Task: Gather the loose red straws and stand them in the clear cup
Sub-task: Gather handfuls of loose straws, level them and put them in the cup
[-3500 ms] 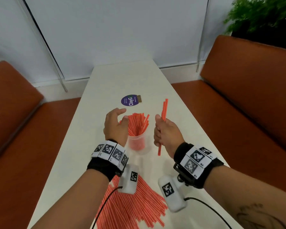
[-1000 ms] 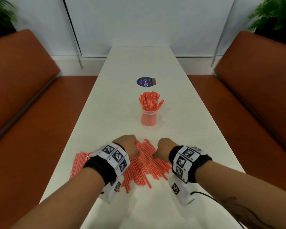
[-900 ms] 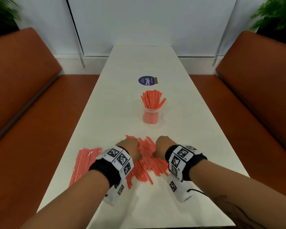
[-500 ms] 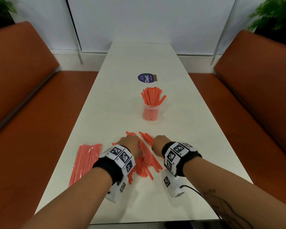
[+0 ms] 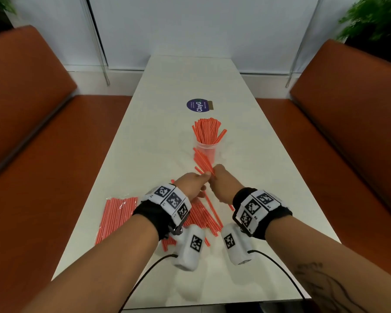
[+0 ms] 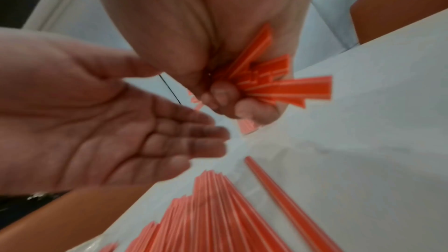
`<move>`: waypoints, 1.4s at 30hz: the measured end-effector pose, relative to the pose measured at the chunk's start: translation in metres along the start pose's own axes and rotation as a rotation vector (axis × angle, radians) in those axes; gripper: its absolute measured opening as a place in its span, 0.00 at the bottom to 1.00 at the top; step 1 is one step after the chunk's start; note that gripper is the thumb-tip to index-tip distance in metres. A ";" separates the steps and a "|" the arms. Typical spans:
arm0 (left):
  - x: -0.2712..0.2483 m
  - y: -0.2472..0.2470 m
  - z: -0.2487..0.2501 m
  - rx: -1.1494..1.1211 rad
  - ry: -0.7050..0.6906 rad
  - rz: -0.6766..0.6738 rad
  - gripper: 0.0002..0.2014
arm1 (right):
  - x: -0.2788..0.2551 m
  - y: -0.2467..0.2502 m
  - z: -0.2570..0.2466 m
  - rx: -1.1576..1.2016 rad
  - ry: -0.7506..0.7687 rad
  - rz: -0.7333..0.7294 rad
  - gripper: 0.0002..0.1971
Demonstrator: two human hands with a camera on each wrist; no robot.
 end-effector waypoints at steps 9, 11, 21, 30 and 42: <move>0.012 0.010 0.013 -0.250 -0.020 0.207 0.22 | -0.009 -0.011 -0.026 0.033 0.245 0.006 0.18; 0.013 0.018 0.012 -0.250 -0.042 0.237 0.20 | -0.012 -0.008 -0.028 0.073 0.281 0.029 0.17; 0.006 0.059 0.003 -0.751 -0.034 0.410 0.13 | 0.000 0.001 0.007 0.324 0.084 0.122 0.14; -0.001 0.079 -0.010 -0.609 -0.044 0.408 0.15 | 0.022 -0.055 0.004 -0.353 -0.122 -0.194 0.20; -0.004 0.082 -0.031 -0.544 0.029 0.389 0.15 | 0.038 -0.062 -0.001 -0.574 -0.081 -0.206 0.20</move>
Point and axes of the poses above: each hand's wrist, its own x-axis towards the middle knuckle, its own y-axis out of the back of the hand, z = x × y, the point moved 8 cm from there along x, towards the middle knuckle, and after that the axes turned 5 degrees about -y, right-handed, at the moved point
